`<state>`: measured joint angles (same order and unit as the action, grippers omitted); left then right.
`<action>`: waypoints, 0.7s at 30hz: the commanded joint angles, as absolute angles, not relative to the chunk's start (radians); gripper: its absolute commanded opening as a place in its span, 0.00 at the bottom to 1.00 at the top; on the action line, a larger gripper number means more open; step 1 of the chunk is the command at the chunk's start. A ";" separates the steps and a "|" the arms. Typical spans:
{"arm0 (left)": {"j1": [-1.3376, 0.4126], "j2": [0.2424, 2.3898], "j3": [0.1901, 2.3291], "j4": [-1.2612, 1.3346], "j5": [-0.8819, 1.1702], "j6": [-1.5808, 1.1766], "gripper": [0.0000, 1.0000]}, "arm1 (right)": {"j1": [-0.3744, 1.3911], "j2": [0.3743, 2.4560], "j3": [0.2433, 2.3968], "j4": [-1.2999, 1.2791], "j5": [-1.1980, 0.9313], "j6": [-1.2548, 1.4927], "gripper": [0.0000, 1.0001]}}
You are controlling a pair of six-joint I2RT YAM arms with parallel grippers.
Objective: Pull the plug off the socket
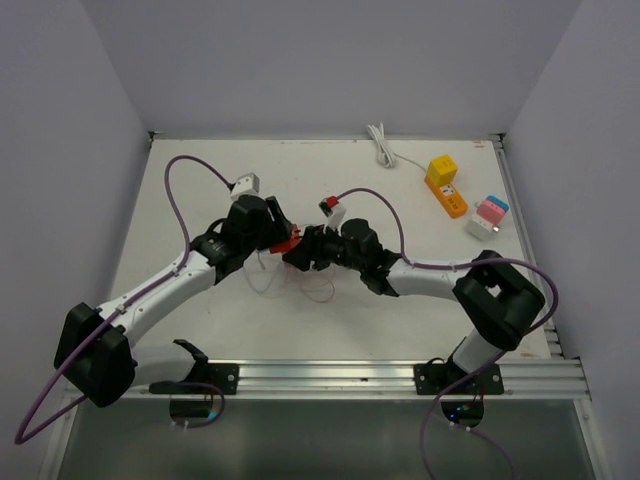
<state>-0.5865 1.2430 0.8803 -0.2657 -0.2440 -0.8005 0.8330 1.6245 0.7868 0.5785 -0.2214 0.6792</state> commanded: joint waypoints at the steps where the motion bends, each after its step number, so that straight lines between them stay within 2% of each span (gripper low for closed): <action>1: -0.586 1.187 0.871 -0.129 -0.282 -0.850 0.00 | 0.839 1.655 0.839 0.653 -0.248 0.693 0.56; 6: -0.586 1.152 0.853 -0.091 -0.334 -0.871 0.00 | 0.839 1.683 0.835 0.669 -0.262 0.710 0.37; 7: -0.586 1.147 0.850 -0.084 -0.342 -0.871 0.00 | 0.838 1.686 0.834 0.667 -0.267 0.710 0.28; 9: -0.586 1.132 0.842 -0.072 -0.373 -0.882 0.00 | 0.838 1.687 0.834 0.666 -0.271 0.712 0.18; 10: -0.584 1.124 0.830 -0.052 -0.388 -0.885 0.00 | 0.839 1.687 0.834 0.663 -0.279 0.716 0.08; 12: -0.586 1.098 0.812 -0.020 -0.442 -0.902 0.00 | 0.838 1.684 0.833 0.650 -0.290 0.715 0.00; 21: -0.586 1.023 0.726 0.201 -0.669 -0.868 0.00 | 0.845 1.625 0.825 0.496 -0.334 0.689 0.00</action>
<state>-0.6079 1.0702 0.7143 -0.0978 -0.4343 -0.8536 0.8303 1.6627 0.8227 0.6121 -0.2626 0.7025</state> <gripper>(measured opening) 0.630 0.332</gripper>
